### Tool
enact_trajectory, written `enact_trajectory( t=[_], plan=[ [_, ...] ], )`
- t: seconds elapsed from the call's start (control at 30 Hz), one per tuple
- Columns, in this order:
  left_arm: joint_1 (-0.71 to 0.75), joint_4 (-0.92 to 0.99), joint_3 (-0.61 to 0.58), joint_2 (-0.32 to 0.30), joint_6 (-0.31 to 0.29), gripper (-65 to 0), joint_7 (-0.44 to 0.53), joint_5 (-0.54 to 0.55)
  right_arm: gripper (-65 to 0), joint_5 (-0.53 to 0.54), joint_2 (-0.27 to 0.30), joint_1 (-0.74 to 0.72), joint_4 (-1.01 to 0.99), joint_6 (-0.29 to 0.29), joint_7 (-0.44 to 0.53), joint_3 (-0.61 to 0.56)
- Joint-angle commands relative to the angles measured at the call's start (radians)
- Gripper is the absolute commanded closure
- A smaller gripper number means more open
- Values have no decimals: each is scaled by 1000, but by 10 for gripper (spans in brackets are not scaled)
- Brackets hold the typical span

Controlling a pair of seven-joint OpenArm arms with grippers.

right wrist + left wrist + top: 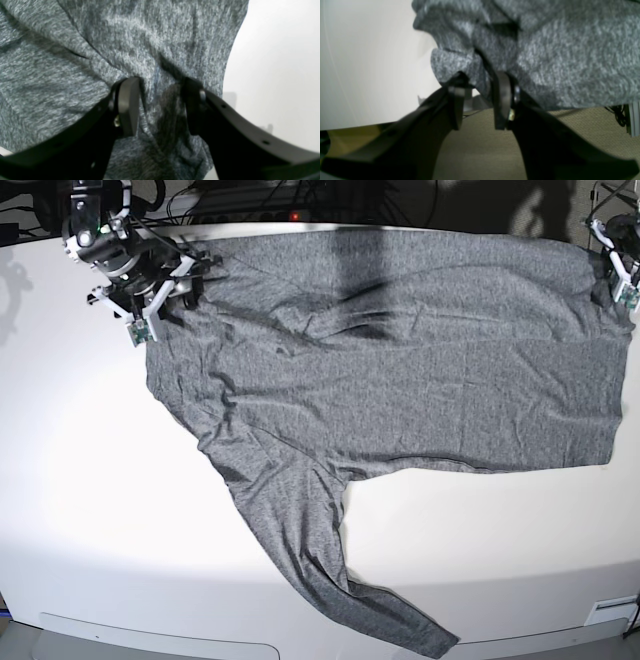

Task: Fold the T-shirt properly
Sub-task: 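Release the shirt edge and move both grippers to the shirt's side edges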

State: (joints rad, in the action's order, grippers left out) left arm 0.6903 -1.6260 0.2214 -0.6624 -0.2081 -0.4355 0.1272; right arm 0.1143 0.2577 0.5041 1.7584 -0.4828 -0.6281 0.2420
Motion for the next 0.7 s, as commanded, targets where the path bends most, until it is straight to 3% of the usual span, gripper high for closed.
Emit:
enact_trajectory(
  t=[0.0,0.17,0.43,0.57,0.67],
  plan=[
    [3,-14,8,-20,18,-187,5,-6,-279,-25,8,8,3,11,-34,6],
    [3,-64,8,-24,31,-187,-20,-9,-279,-24,8,8,8,11,-34,6],
    [2,-224,9,-90,201,-187,-72,-156,-279,-6,8,8,59,11,-34,6],
    [0,-252,9,-137,220,-187,-11,-153,-279,65,8,8,86,11,-34,6],
    [-44,-251,9,-138,220,-187,29,-138,-279,106,7,-6,124,11,-30,6]
  ],
)
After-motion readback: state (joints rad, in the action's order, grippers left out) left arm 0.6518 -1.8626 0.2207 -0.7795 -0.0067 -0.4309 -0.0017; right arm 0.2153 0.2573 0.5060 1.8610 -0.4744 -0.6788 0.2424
